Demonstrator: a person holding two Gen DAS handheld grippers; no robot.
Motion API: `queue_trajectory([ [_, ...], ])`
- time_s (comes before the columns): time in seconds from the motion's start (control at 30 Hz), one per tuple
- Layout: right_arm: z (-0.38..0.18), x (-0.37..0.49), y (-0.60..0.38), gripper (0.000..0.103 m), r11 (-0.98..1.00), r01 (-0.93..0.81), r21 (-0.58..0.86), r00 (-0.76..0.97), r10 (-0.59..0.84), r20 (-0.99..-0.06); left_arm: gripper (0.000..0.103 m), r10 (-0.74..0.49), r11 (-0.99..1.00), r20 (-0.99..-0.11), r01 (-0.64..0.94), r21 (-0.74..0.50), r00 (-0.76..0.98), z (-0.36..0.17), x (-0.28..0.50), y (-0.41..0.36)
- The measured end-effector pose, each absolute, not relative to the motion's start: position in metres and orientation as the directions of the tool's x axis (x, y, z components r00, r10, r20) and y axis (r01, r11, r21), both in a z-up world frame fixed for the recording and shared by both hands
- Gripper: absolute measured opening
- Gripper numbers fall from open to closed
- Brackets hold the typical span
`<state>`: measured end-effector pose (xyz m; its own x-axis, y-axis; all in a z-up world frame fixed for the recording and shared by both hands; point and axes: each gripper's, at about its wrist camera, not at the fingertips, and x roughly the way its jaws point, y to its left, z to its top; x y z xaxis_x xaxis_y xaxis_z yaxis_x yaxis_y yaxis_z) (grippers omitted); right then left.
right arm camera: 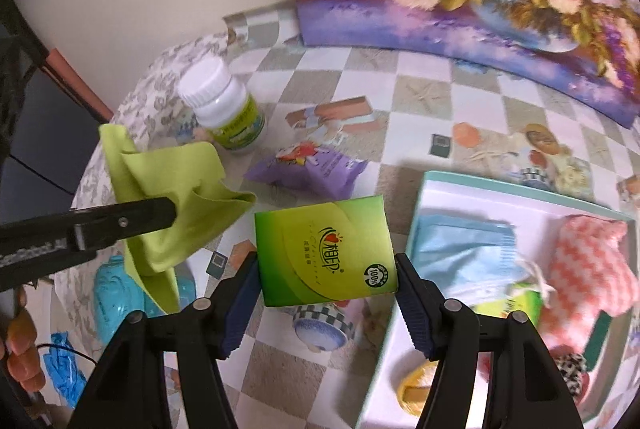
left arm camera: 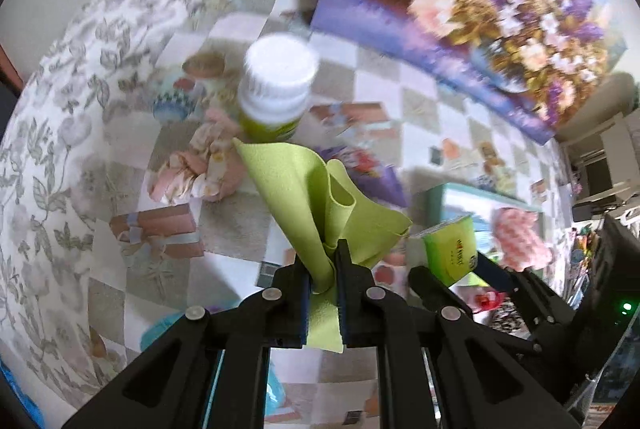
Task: Organize soft objects
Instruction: 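Carry the green cloth and tissue pack over the tray with both grippers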
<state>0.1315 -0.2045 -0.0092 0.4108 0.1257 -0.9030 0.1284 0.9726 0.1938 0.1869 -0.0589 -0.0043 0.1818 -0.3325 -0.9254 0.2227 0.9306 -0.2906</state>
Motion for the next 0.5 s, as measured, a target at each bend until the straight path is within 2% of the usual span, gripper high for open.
queue_trajectory([
  [0.27, 0.02, 0.101, -0.238, 0.068, 0.97, 0.199, 0.137, 0.45, 0.034, -0.893, 0.011, -0.386, 0.911, -0.875, 0.273, -0.31, 0.292, 0.044, 0.162, -0.075],
  [0.5, 0.037, 0.068, -0.28, 0.068, 0.954, 0.282, 0.1, 0.464, -0.044, -0.885, 0.011, -0.451, 0.875, -0.843, 0.333, -0.352, 0.292, 0.053, 0.13, -0.124],
])
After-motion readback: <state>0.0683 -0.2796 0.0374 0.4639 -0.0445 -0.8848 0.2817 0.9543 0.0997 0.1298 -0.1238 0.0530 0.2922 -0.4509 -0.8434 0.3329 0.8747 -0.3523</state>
